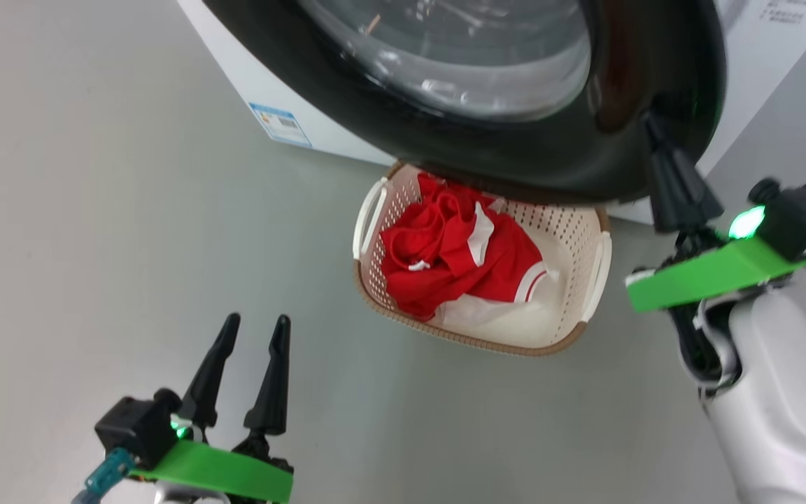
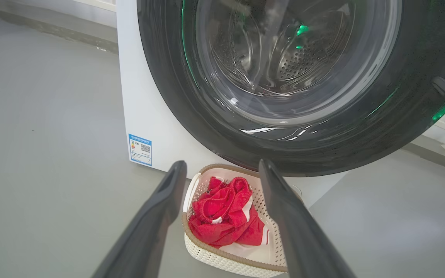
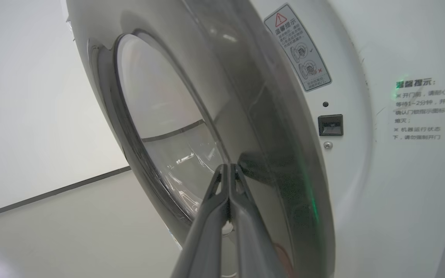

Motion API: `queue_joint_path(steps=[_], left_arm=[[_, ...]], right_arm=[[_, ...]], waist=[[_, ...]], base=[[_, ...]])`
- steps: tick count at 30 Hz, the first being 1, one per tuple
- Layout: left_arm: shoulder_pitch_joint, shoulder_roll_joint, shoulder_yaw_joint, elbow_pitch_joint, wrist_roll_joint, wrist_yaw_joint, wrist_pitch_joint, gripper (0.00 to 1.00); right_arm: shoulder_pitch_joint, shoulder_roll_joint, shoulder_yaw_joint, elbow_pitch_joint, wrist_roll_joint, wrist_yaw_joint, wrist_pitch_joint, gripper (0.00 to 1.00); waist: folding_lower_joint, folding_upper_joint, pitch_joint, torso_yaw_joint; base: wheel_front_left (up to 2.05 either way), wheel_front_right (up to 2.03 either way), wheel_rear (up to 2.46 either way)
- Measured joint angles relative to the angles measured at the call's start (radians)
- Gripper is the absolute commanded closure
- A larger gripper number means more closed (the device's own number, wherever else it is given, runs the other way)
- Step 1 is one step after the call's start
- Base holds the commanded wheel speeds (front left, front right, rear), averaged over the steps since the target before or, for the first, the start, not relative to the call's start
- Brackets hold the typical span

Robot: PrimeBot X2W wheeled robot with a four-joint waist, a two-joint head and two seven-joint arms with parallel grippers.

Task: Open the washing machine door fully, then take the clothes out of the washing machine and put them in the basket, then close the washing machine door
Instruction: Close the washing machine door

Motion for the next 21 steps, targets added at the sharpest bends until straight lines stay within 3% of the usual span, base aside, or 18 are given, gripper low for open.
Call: queue_joint_path(steps=[21], left_arm=[[-0.102, -0.005, -0.062, -0.04, -0.026, 0.0, 0.0, 0.0]], right_arm=[[-0.27, -0.06, -0.071, 0.061, -0.007, 0.009, -0.001, 1.0]], waist=[[0.0, 0.0, 0.157, 0.028]], base=[[0.0, 0.0, 0.0]])
